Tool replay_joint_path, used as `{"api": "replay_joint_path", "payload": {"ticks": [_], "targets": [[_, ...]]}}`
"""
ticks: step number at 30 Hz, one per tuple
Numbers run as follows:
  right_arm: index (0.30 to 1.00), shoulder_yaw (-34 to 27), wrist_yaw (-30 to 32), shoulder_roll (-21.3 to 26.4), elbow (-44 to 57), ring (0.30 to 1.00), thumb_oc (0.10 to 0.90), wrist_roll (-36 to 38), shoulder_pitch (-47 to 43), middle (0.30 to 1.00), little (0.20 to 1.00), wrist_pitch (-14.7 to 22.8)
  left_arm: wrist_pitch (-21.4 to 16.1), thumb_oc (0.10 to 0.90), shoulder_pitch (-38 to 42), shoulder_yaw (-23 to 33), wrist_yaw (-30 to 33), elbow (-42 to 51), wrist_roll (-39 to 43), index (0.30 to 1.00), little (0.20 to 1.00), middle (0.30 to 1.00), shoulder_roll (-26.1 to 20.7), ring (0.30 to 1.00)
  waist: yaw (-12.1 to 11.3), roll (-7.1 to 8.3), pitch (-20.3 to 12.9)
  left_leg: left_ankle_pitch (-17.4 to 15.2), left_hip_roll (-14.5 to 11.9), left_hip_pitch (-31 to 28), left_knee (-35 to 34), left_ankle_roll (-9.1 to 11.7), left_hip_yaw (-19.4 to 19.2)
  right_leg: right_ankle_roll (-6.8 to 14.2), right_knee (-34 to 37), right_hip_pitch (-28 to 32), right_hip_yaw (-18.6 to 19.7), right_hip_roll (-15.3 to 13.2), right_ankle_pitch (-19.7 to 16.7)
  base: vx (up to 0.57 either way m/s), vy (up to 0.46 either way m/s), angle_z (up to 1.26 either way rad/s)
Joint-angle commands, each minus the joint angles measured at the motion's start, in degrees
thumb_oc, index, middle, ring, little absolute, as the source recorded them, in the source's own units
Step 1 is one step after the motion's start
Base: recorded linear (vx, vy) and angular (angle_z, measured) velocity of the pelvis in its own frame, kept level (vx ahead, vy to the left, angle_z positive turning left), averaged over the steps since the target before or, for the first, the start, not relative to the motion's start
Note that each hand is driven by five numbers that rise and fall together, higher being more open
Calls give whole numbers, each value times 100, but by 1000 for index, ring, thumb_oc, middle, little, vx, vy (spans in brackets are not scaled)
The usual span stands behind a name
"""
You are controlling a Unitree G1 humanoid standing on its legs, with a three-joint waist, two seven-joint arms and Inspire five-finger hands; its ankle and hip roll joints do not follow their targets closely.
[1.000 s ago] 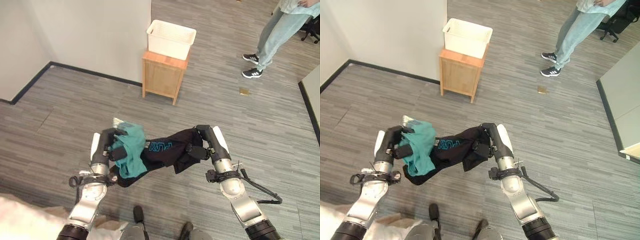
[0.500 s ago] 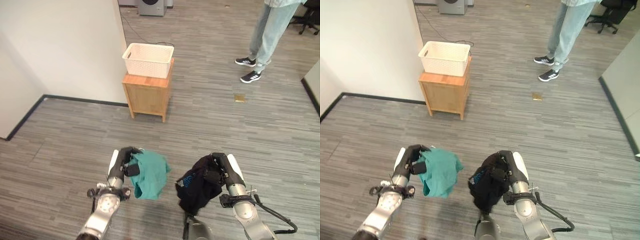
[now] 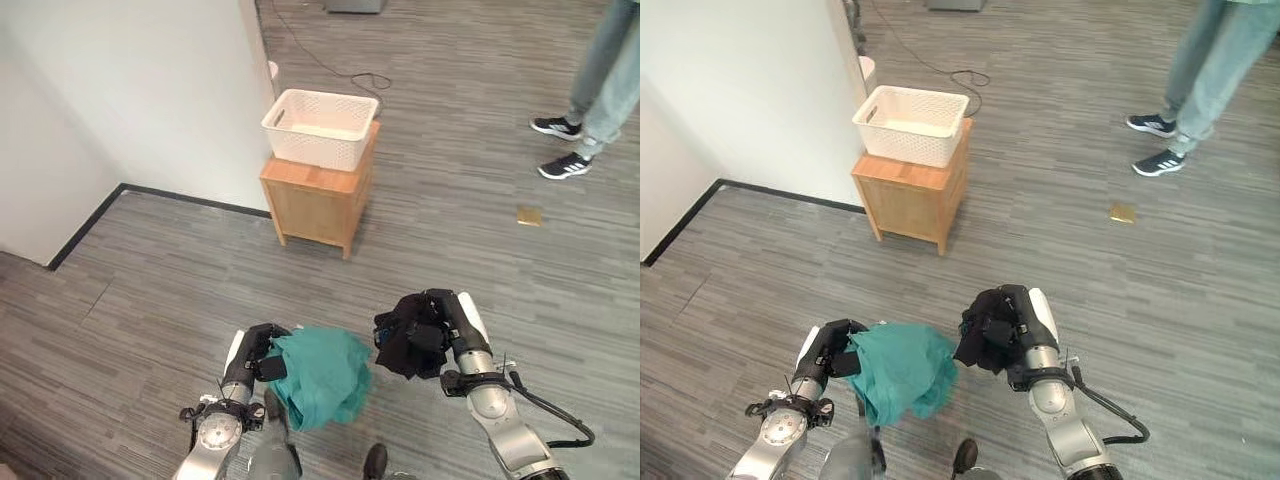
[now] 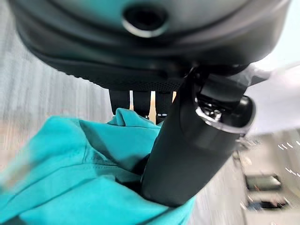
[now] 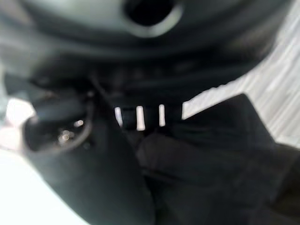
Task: Pick up bed clothes into laundry basket.
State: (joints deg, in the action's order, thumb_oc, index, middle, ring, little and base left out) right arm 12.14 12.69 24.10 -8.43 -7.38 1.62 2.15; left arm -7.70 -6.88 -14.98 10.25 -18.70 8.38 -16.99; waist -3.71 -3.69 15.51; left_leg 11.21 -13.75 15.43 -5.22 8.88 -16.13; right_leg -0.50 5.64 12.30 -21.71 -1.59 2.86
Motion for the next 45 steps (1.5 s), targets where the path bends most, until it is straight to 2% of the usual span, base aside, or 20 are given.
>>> {"api": "replay_joint_path", "payload": {"ticks": [1,4,6,9,13,15,16,18,20,22,24,27,31,35,37,38,39,40,42,45], "targets": [[300,-135,153,223,758,300,400,122,-746,300,300,656,-678,400,278,602,314,1006,21,300,300,300,-211,300,-91,-29,-92,13,-74,-197,69,9,-62,724,-64,380,214,-593,498,95,21,-17],[300,-135,153,223,758,300,400,122,-746,300,300,656,-678,400,278,602,314,1007,21,300,300,300,-211,300,-93,-29,-90,13,-75,-201,68,9,-64,724,-64,381,217,-593,498,72,10,-38],[300,-72,52,149,762,300,400,108,-661,300,300,623,-652,400,88,746,322,1032,72,300,300,300,-169,300,-250,-122,-229,411,-175,-205,172,-4,-298,686,-64,714,348,-361,803,635,117,-17],[300,2,4,94,799,300,400,63,-676,300,300,614,-580,400,-19,795,280,998,195,300,300,300,-201,300,-525,32,-429,581,-282,-127,229,-118,-540,730,-64,985,482,-302,1034,530,148,-25],[300,-28,-7,70,1118,300,400,-172,-816,300,300,647,-543,400,101,785,295,936,207,300,300,300,-305,300,-728,364,-619,535,-71,-81,237,-302,-349,864,-205,1162,568,-473,966,396,161,-15],[300,-149,77,111,1527,300,400,-414,-969,300,300,713,-522,400,235,746,295,887,182,300,300,300,-417,300,-747,590,-638,347,138,-187,298,-515,-383,1080,-1119,900,545,-726,681,315,175,-3],[300,-276,111,157,1898,300,400,-580,-1011,300,300,730,-494,400,308,715,352,889,134,300,300,300,-466,300,-645,682,-612,165,280,-391,284,-657,-391,1242,-1751,568,601,-916,293,242,197,11],[300,-511,180,227,2502,300,400,-705,-1073,300,300,853,-522,400,352,677,404,939,29,300,300,300,-532,300,-379,743,-585,-143,532,-750,179,-828,-305,1408,-2778,30,834,-1067,-357,257,236,37],[300,-802,236,277,2968,300,400,-741,-1097,300,300,966,-568,400,372,658,438,958,-50,300,300,300,-568,300,-159,623,-562,-392,570,-1099,69,-921,-190,1421,-3488,-632,1003,-1074,-571,262,200,55],[300,-1117,341,406,3379,300,400,-653,-1229,300,300,1105,-606,400,400,576,430,958,-74,300,300,300,-572,300,99,544,-482,-532,618,-1371,23,-905,61,1237,-3293,-1084,1062,-855,-121,324,70,38],[300,-1352,464,553,3577,300,400,-526,-1463,300,300,1224,-625,400,414,491,339,970,-70,300,300,300,-575,300,261,533,-454,-631,675,-1493,22,-878,296,1039,-2632,-1233,1255,-510,374,280,-19,38],[300,-1408,664,990,3473,300,400,-406,-2263,300,300,1194,-648,400,415,301,179,841,-6,300,300,300,-553,300,361,673,-558,-936,888,-1706,22,-846,705,873,-1214,-1326,1787,-176,364,282,-64,66],[300,-579,836,2016,2474,300,400,-516,-4076,300,300,772,-691,400,605,126,113,526,173,300,300,300,-666,300,142,890,-730,-1102,930,-1837,22,-747,905,903,-302,-1272,1658,-321,-211,172,-130,55],[300,272,971,2852,1096,300,400,-297,-5639,300,300,451,-758,400,526,193,121,449,461,300,300,300,-687,300,-54,954,-857,-1126,837,-1991,179,-509,974,839,-64,-904,1363,-365,-227,143,-142,40],[300,625,1052,3263,477,300,400,-173,-6337,300,300,377,-752,400,485,210,55,474,614,300,300,300,-722,300,-111,1003,-735,-1211,755,-1579,1097,-317,1030,715,-64,-679,1153,-408,-104,45,-170,62],[300,1023,1086,3705,-144,300,400,-222,-7032,300,300,191,-757,400,468,211,76,448,695,300,300,300,-821,300,-297,1137,-584,-827,601,-998,2008,-131,954,591,-64,-477,991,-485,0,26,-139,65],[300,1185,1106,3703,-242,300,400,-196,-7221,300,300,217,-754,400,490,234,76,449,698,300,300,300,-771,300,-238,1073,-576,-867,579,-903,2128,-119,1004,580,-64,-495,960,-460,1,70,-160,70],[300,1506,1109,3804,-783,300,400,-169,-7622,300,300,82,-745,400,390,272,54,361,756,300,300,300,-791,300,-339,1131,-571,-762,462,-722,2185,-142,728,552,-64,-377,817,-437,95,120,-66,61],[300,1886,1063,3889,-1261,300,400,-130,-8010,300,300,53,-713,400,199,401,16,343,767,300,300,300,-736,300,-390,1085,-658,-793,544,-746,1629,-237,446,598,-64,-299,794,-406,179,223,-13,43],[300,1909,1020,3903,-1561,300,400,-88,-8057,300,300,46,-697,400,-30,551,-43,319,805,300,300,300,-674,300,-426,915,-756,-513,500,-796,894,-236,291,670,-64,-167,723,-347,324,225,74,25]]}}
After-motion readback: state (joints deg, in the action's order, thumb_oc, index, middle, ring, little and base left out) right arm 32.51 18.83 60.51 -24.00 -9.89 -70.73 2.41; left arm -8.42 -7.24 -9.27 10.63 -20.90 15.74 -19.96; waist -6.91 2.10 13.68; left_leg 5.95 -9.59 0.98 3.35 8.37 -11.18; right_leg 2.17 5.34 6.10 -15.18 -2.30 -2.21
